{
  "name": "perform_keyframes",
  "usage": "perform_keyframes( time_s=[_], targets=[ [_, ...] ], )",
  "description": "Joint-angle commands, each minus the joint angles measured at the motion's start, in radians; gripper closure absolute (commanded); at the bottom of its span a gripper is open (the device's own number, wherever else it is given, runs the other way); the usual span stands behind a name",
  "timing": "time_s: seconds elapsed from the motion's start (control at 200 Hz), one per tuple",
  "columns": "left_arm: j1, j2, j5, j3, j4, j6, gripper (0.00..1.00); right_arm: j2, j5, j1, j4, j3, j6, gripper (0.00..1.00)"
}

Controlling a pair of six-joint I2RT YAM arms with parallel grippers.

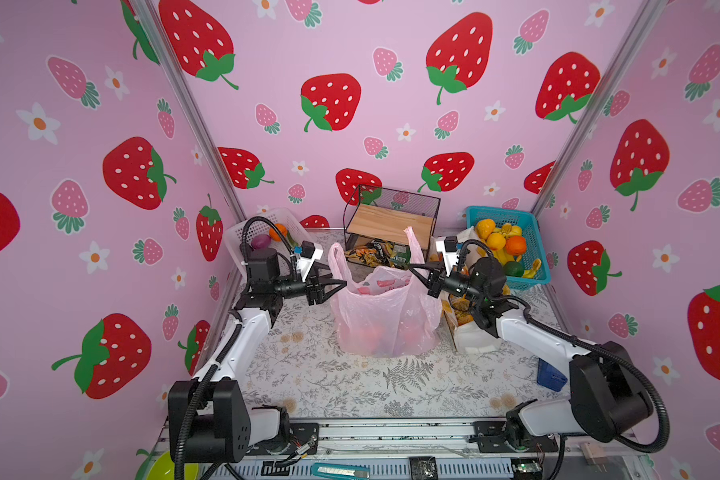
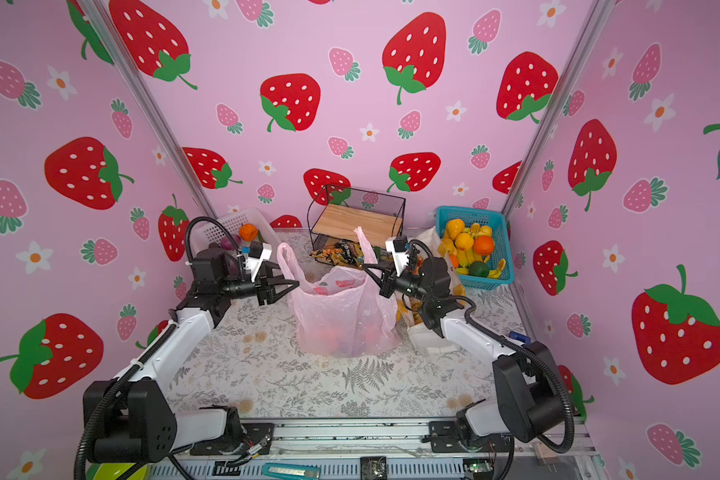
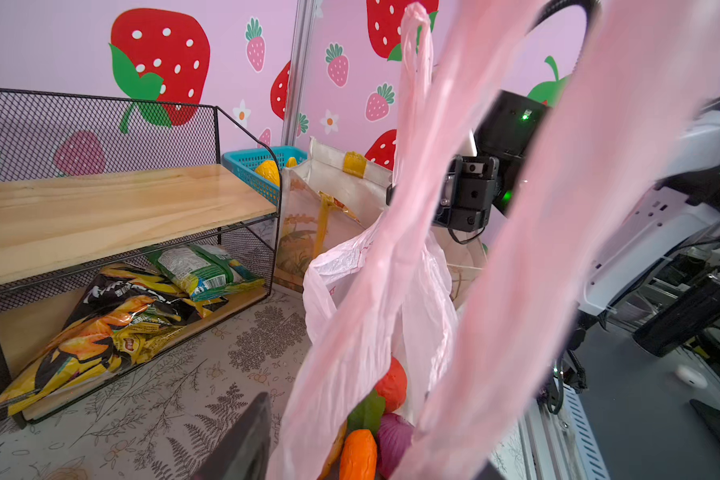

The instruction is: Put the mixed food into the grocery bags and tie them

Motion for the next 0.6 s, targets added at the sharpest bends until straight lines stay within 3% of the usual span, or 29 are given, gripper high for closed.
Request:
perform_keyframes(
  time_s=[0.0, 0.185, 0.285, 0.405, 0.595],
  targets=[
    [0.027, -0.007, 0.075, 0.045, -0.041, 0.051, 0.33, 0.001, -0.015, -0.003, 0.033, 0.002, 0.011, 1.0],
    [0.003, 0.053, 0.105, 0.089, -0.047, 0.052, 0.31, 0.002, -0.019, -0.001, 0.036, 0.005, 0.015, 1.0],
    [-0.02, 0.093, 0.116, 0.124, -0.04, 0.06, 0.34, -0.001, -0.016, 0.002, 0.036, 0.005, 0.016, 1.0],
    [-0.044, 0.133, 0.142, 0.164, -0.043, 0.057, 0.5, -0.009, -0.009, 0.003, 0.03, -0.002, 0.012, 1.0],
    [-0.066, 0.098, 0.126, 0.136, -0.051, 0.066, 0.9, -0.023, 0.017, 0.003, -0.007, -0.002, -0.014, 1.0]
  ],
)
